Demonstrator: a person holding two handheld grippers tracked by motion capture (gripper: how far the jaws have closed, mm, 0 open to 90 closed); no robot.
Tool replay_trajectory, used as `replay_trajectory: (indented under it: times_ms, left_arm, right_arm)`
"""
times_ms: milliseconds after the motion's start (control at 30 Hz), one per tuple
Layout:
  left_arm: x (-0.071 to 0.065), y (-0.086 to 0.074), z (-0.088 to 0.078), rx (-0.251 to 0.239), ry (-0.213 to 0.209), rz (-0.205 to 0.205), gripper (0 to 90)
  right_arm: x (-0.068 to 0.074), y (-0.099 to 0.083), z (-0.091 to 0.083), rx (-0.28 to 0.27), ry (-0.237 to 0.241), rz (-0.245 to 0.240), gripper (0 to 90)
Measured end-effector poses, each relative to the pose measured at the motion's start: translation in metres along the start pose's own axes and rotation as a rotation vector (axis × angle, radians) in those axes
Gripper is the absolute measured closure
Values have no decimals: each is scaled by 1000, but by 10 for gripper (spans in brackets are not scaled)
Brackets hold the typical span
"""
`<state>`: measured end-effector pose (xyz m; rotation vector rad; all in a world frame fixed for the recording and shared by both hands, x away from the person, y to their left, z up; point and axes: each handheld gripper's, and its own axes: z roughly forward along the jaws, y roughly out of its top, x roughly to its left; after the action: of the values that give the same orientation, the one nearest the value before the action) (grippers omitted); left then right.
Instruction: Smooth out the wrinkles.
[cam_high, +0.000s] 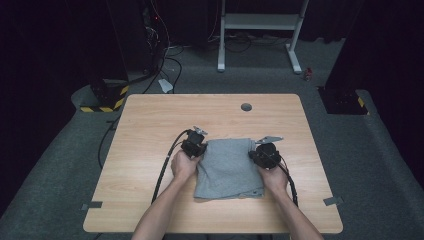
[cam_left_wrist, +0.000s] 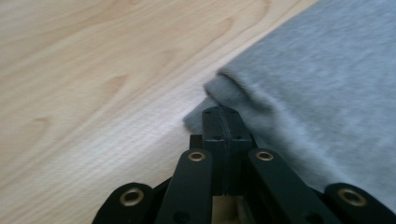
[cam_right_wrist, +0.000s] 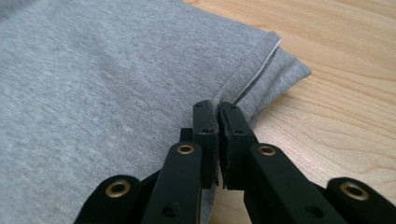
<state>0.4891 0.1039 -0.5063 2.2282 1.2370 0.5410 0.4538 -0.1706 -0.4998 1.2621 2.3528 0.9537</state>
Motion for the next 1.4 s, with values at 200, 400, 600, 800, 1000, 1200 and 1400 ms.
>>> replay_trajectory:
  times_ms: [200,400,600,800,1000,1200,1400]
  left_arm:
    - [32,-7,-9,-20,11,-79,900]
    - [24,-16,-40,-173,-240,-138,651]
    - [-12,-26,-65,-269,-339,-47,485]
    - [-34,-38,-49,-186,-324,33,484]
    - [-11,-39,-34,-168,-284,-61,482]
    - [-17,-53,-64,-216,-289,-29,450]
    - [-45,-72,-77,-199,-286,79,443]
  right_arm:
    - [-6,-2,-3,-20,-18,35,850]
    - [0,-6,-12,-67,-26,20,697]
    - [8,-21,-33,-122,21,-5,637]
    - [18,-35,-36,-126,76,-50,626]
    - [13,-39,-30,-83,41,-62,606]
    - [16,-48,-45,-126,51,-52,573]
    - [45,-61,-55,-154,104,-125,557]
